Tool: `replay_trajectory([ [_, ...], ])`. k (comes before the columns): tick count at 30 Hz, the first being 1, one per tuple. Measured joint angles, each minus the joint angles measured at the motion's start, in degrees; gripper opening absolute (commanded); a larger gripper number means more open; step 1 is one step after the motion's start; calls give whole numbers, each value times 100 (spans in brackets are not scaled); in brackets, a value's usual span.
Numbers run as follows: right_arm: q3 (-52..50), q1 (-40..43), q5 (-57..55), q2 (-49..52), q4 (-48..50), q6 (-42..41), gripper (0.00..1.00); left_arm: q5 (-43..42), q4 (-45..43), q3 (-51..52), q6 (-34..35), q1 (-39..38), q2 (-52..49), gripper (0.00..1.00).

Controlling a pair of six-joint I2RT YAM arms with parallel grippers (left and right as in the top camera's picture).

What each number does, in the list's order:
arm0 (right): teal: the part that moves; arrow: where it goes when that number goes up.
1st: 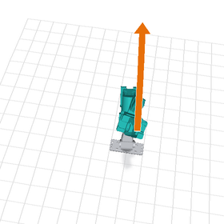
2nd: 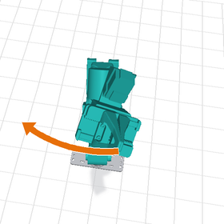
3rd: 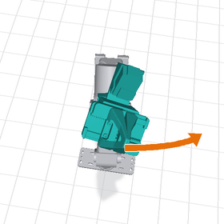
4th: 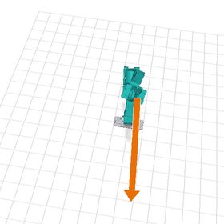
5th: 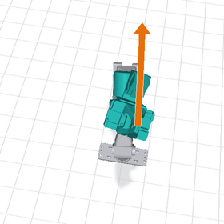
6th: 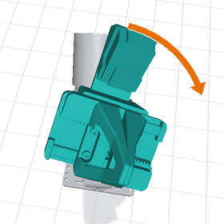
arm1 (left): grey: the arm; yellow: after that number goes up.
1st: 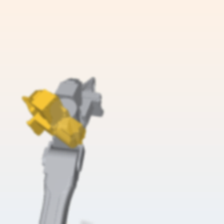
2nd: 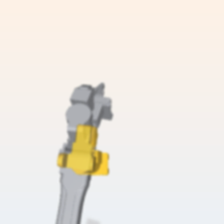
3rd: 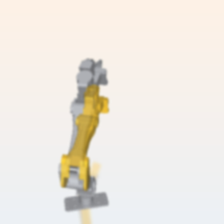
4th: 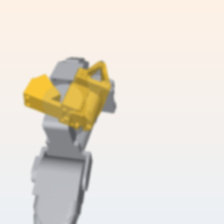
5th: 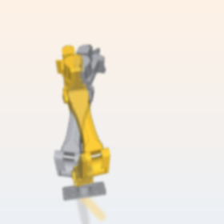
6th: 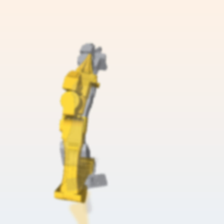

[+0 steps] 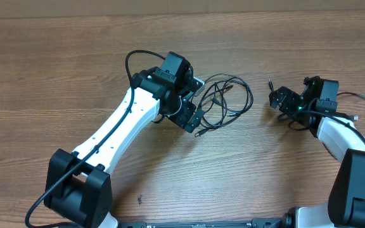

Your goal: Untangle cables

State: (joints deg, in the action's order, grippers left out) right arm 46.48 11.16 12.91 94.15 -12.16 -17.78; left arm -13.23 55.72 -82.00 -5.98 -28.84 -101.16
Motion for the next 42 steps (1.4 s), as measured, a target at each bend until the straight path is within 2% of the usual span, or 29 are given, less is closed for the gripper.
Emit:
replay_trajectory([
  [8, 0, 0, -42, 0, 4, -59, 100, 2, 0, 0, 0, 2, 0, 100],
  [16, 2, 0, 1032, 0, -278, -153, 100, 2, -7, 0, 0, 2, 0, 100],
  [24, -9, 0, 1818, 2, 765, -505, 100, 2, -44, 0, 0, 2, 0, 100],
  [27, -7, 0, 1672, 0, 1016, -717, 100, 2, -50, 0, 0, 2, 0, 100],
  [34, -9, -4, 474, 31, 999, -1246, 100, 2, -107, 0, 0, 2, 0, 100],
  [42, -4, -4, 160, 581, 1071, -1340, 100, 2, -105, 0, 0, 0, 0, 100],
])
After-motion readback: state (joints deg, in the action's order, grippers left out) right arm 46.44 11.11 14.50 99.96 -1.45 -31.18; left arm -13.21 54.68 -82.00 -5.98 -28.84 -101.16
